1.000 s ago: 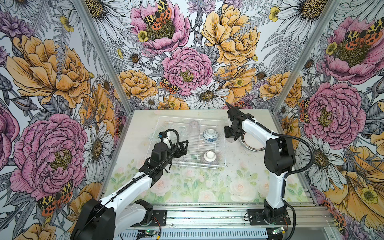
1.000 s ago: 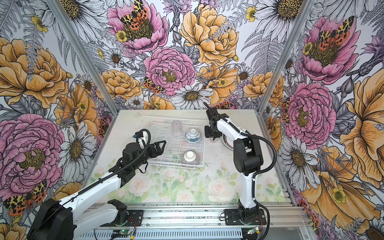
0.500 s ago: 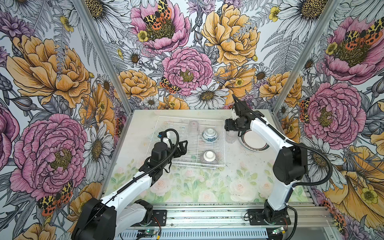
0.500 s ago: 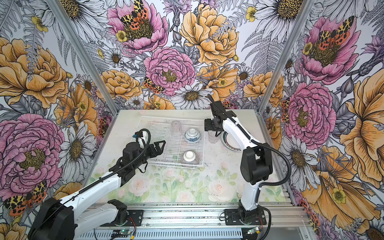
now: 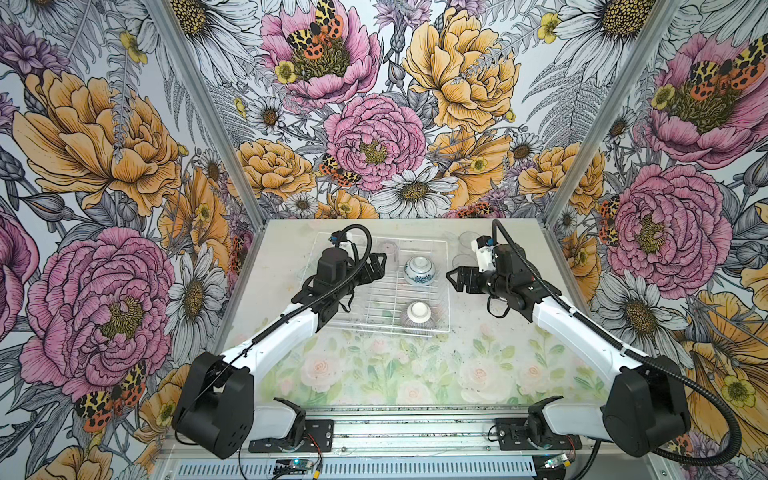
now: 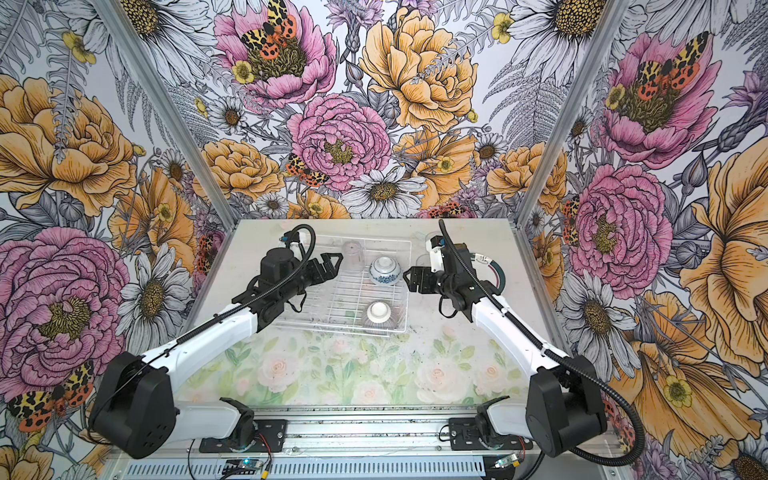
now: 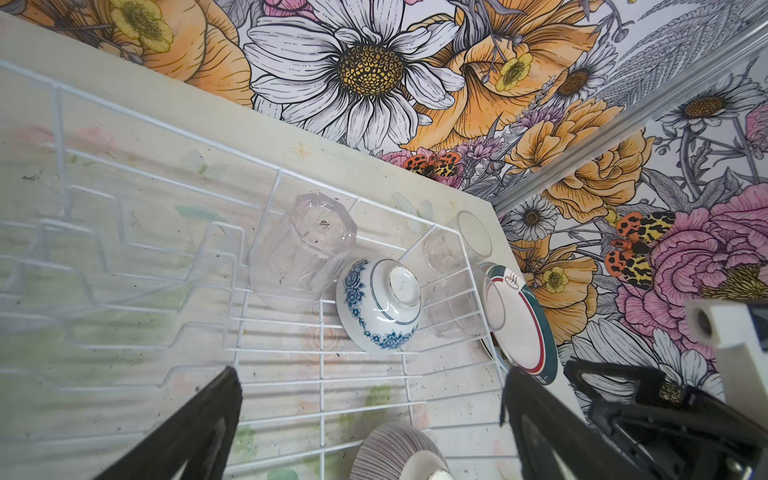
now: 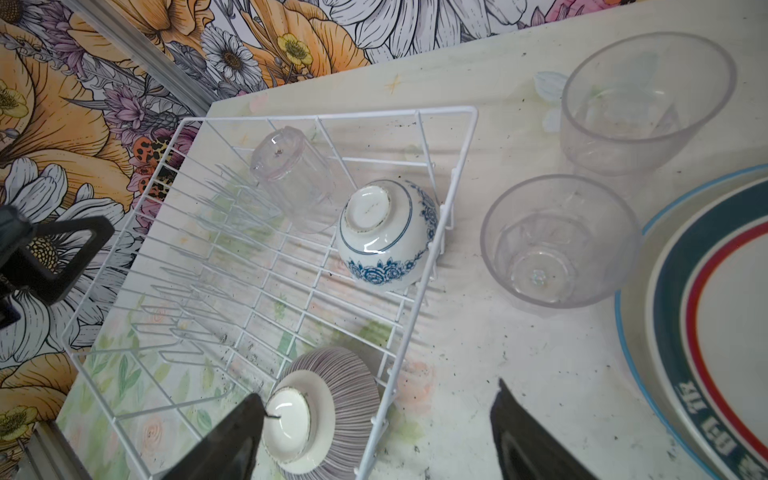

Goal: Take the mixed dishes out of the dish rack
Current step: 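Open the right gripper and move it back toward the rack, then grasp another clear glass in the rack with the left gripper while the right gripper approaches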

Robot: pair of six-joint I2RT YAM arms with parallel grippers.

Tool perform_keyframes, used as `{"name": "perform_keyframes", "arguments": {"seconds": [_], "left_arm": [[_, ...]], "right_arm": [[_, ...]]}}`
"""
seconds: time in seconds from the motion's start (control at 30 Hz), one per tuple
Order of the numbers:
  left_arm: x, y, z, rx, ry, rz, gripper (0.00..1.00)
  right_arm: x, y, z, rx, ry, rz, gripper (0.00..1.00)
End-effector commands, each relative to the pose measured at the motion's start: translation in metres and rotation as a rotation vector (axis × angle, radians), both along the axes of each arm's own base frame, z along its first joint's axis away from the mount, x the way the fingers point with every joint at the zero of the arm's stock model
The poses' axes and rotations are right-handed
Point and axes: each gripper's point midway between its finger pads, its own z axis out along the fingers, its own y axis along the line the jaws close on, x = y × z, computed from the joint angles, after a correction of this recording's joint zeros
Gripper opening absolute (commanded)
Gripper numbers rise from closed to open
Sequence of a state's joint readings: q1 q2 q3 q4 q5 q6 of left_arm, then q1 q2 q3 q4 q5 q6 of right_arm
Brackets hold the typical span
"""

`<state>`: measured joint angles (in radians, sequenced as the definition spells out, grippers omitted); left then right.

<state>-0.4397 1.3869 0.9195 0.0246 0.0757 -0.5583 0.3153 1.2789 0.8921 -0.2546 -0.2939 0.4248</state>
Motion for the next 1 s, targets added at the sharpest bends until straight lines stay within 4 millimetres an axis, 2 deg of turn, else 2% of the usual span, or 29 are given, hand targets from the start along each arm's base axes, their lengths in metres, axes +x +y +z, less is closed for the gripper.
{"name": "perform_keyframes", "arguments": {"seconds": [0.0, 0.2, 0.33, 0.47, 0.53, 0.67, 0.97], "left_arm": [[0.004, -0.017, -0.021, 0.065, 0.074, -0.064, 0.99], [0.029, -0.033, -0.039, 0.2, 0.118, -0.053, 0.99], [0.047, -0.032, -0.057, 0.284, 0.155, -0.016, 0.99], [0.061, -0.032, -0.073, 0.355, 0.177, -0.007, 0.99], [0.068, -0.027, -0.089, 0.409, 0.195, 0.009, 0.99], [0.081, -0.025, -0.086, 0.442, 0.17, 0.02, 0.99], [0.106, -0.026, -0.101, 0.513, 0.184, 0.037, 0.98]], "right_arm": [[0.002, 0.007, 0.038, 0.117, -0.178, -0.004, 0.89], [-0.012, 0.002, 0.036, 0.177, -0.243, -0.028, 0.91], [-0.018, 0.003, 0.026, 0.199, -0.237, -0.051, 0.93], [-0.025, 0.008, 0.015, 0.194, -0.217, -0.037, 0.99], [-0.028, 0.008, 0.011, 0.18, -0.217, -0.031, 1.0], [-0.031, 0.007, 0.011, 0.174, -0.225, -0.032, 0.99], [-0.035, 0.009, 0.004, 0.18, -0.214, -0.043, 0.99]]}}
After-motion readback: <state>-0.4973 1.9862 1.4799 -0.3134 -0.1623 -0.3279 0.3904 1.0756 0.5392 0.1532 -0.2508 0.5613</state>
